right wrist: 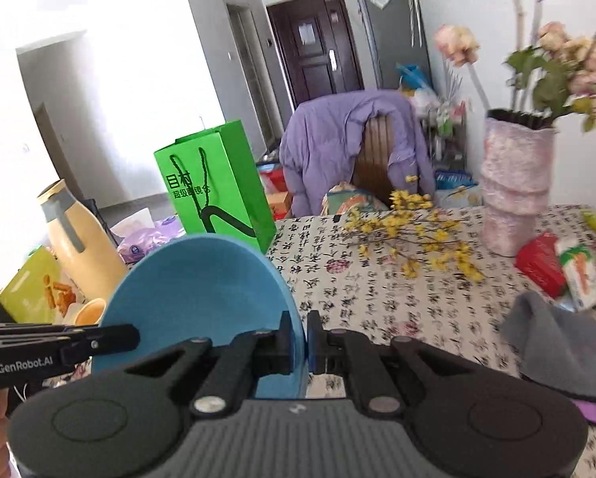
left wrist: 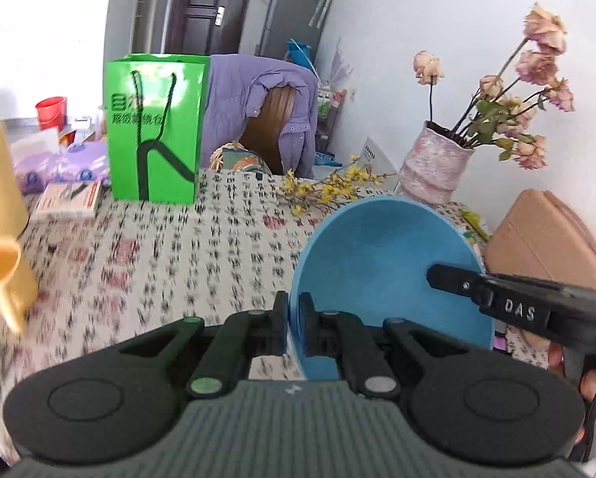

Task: Organize plates and bowls
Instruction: 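Carry the held blue bowl toward the stacked blue bowls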

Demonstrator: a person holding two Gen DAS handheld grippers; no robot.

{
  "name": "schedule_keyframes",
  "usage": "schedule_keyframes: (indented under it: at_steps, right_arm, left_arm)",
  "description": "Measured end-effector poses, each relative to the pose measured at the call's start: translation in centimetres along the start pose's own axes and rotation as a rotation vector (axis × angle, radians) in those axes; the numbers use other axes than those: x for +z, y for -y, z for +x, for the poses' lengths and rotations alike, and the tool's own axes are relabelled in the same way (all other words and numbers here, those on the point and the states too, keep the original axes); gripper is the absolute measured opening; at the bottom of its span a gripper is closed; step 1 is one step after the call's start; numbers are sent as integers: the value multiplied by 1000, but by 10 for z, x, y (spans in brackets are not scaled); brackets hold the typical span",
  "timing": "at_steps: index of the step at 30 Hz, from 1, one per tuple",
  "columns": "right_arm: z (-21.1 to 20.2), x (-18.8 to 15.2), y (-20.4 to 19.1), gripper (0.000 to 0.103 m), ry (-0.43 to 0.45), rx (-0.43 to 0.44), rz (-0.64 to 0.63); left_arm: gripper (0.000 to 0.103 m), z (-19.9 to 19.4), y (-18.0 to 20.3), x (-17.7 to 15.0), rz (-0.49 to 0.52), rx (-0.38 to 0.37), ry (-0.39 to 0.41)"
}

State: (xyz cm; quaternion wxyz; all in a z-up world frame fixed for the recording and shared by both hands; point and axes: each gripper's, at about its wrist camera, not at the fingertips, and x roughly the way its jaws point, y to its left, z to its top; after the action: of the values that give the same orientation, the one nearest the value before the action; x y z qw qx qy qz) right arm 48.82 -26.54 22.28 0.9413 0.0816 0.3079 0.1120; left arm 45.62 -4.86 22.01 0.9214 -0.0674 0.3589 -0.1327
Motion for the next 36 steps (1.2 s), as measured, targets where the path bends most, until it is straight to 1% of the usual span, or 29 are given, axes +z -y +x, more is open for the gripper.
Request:
schedule_keyframes:
  at_steps: [2, 6, 10, 16, 20, 22, 25, 29, 32, 36]
  right_arm:
    - [-23, -21, -4, 6, 29, -13, -33]
    - [-63, -61, -4, 6, 76, -16, -57]
    - [-95, -100, -3, 6, 99, -5, -60]
    - [-135, -165, -14, 7, 159, -33, -125]
    - [-156, -207, -22, 6, 194, -45, -141]
    - [-170, -232, -31, 6, 229, -65, -151]
    - [-186, -262, -43, 6, 264, -95, -155]
    - [-195, -288, -53, 6, 257, -93, -121]
    - [-193, -300, -60, 6, 232, -99, -132]
    - [-189, -303, -65, 6, 218, -92, -129]
  left_arm:
    - [6, -17, 10, -22, -8, 4, 23]
    - [6, -46, 22, -68, -29, -3, 54]
    - [6, -70, 27, -115, -57, -16, 96]
    - [6, -95, 30, -183, -93, -22, 125]
    - [6, -118, 27, -219, -81, -47, 177]
    - [6, -128, 26, -237, -63, -52, 193]
    - [6, -140, 25, -259, -42, -38, 203]
    - [6, -149, 20, -280, -32, -24, 203]
    - [6, -149, 12, -288, -50, -27, 190]
    - [6, -152, 6, -288, -57, -21, 201]
